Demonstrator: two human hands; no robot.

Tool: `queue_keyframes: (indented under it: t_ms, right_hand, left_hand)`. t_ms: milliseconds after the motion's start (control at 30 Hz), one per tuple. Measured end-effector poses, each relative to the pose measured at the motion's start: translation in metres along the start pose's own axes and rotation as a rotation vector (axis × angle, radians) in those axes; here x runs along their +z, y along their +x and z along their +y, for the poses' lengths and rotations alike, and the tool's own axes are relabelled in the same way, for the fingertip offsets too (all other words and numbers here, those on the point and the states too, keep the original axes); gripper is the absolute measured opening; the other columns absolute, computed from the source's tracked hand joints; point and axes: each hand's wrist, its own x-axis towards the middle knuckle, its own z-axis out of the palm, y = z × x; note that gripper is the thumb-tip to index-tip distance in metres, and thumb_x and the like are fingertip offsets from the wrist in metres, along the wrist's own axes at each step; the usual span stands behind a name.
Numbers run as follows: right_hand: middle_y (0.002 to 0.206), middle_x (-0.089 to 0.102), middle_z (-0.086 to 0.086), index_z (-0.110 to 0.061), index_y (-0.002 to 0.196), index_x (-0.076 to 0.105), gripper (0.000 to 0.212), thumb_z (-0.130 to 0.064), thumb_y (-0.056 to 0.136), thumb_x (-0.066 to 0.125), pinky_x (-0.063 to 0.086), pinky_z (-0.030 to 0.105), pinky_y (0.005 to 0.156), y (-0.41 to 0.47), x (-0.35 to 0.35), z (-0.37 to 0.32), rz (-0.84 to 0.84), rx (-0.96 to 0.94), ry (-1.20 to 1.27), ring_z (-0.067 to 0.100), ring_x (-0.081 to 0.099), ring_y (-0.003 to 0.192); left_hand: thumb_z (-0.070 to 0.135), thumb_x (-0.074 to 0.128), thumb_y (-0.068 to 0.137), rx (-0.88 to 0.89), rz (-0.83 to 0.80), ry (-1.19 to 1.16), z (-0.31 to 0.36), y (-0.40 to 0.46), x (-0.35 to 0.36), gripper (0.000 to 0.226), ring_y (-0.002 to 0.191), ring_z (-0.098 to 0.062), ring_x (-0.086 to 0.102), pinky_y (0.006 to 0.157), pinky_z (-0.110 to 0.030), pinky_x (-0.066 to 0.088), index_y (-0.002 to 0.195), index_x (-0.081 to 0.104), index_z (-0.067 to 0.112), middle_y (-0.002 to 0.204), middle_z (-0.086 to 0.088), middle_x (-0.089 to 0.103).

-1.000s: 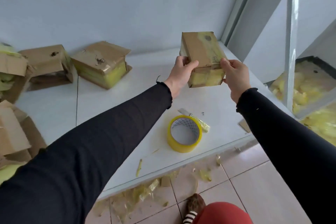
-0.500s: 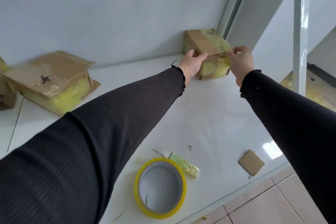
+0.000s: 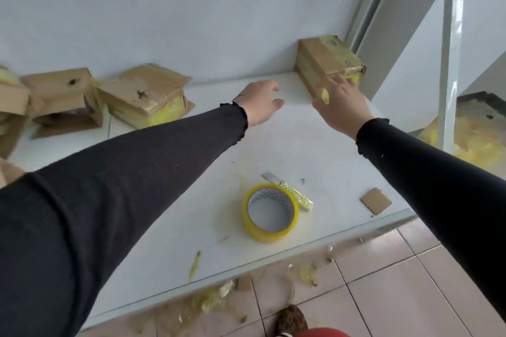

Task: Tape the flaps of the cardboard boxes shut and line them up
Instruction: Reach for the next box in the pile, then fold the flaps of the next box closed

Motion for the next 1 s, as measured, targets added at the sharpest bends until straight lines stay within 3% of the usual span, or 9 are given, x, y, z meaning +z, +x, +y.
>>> queue_keyframes:
  t_ms: [133, 300, 500, 633, 767, 900, 1000]
  right_hand:
    - [0.143, 0.054, 0.008, -0.017, 0.134, 0.061, 0.035, -0.028, 0.100, 0.057, 0.036, 0.044, 0.108, -0.043, -0.005, -0.067, -0.048, -0.130, -0.017, 0.033, 0.042, 0.135]
    - [0.144, 0.055, 0.006, -0.021, 0.136, 0.059, 0.037, -0.031, 0.101, 0.057, 0.033, 0.044, 0.109, -0.085, 0.000, -0.151, -0.083, -0.248, -0.002, 0.030, 0.042, 0.135]
    - [0.141, 0.056, 0.005, -0.021, 0.139, 0.056, 0.039, -0.031, 0.101, 0.055, 0.035, 0.042, 0.105, -0.099, 0.020, -0.230, -0.100, -0.250, 0.083, 0.029, 0.043, 0.134]
    - [0.143, 0.056, 0.005, -0.017, 0.141, 0.052, 0.043, -0.030, 0.101, 0.055, 0.039, 0.044, 0.107, -0.084, 0.039, -0.263, -0.126, -0.192, 0.190, 0.028, 0.044, 0.134]
    - [0.143, 0.056, 0.005, -0.014, 0.144, 0.047, 0.047, -0.034, 0.102, 0.055, 0.040, 0.036, 0.102, -0.060, 0.064, -0.280, -0.171, -0.099, 0.298, 0.028, 0.049, 0.131]
    - [0.146, 0.052, 0.009, -0.015, 0.152, 0.037, 0.059, -0.039, 0.101, 0.055, 0.046, 0.040, 0.101, -0.037, 0.090, -0.287, -0.230, 0.017, 0.418, 0.027, 0.051, 0.127]
    - [0.137, 0.050, 0.005, -0.018, 0.158, 0.027, 0.067, -0.040, 0.102, 0.054, 0.049, 0.033, 0.083, -0.021, 0.107, -0.292, -0.279, 0.102, 0.561, 0.022, 0.051, 0.105]
  left_hand:
    - [0.035, 0.054, 0.105, 0.025, 0.036, 0.150, -0.024, -0.086, -0.042, 0.045, 0.137, -0.021, 0.044, 0.108, -0.035, 0.039, 0.146, 0.051, 0.018, 0.151, -0.001, 0.049]
    - [0.034, 0.056, 0.103, 0.004, 0.048, 0.216, -0.060, -0.183, -0.086, 0.045, 0.144, -0.023, 0.034, 0.113, -0.036, 0.032, 0.145, 0.052, 0.016, 0.152, -0.004, 0.047]
    - [0.037, 0.060, 0.101, -0.042, 0.097, 0.236, -0.107, -0.253, -0.130, 0.050, 0.139, -0.025, 0.040, 0.109, -0.037, 0.037, 0.145, 0.052, 0.016, 0.149, -0.003, 0.050]
    - [0.038, 0.058, 0.102, -0.138, 0.139, 0.117, -0.150, -0.260, -0.154, 0.055, 0.144, -0.024, 0.039, 0.110, -0.033, 0.033, 0.150, 0.045, 0.015, 0.156, -0.005, 0.044]
    - [0.034, 0.052, 0.106, -0.249, 0.186, -0.034, -0.188, -0.235, -0.169, 0.056, 0.132, -0.021, 0.047, 0.096, -0.025, 0.033, 0.155, 0.037, 0.014, 0.158, -0.006, 0.041]
    - [0.029, 0.045, 0.109, -0.273, 0.199, -0.020, -0.209, -0.191, -0.177, 0.057, 0.150, -0.026, 0.032, 0.117, -0.034, 0.030, 0.160, 0.029, 0.009, 0.164, -0.010, 0.033]
    - [0.029, 0.035, 0.111, -0.302, 0.146, 0.089, -0.215, -0.158, -0.183, 0.057, 0.155, -0.028, 0.021, 0.124, -0.041, 0.023, 0.162, 0.022, 0.005, 0.167, -0.014, 0.026]
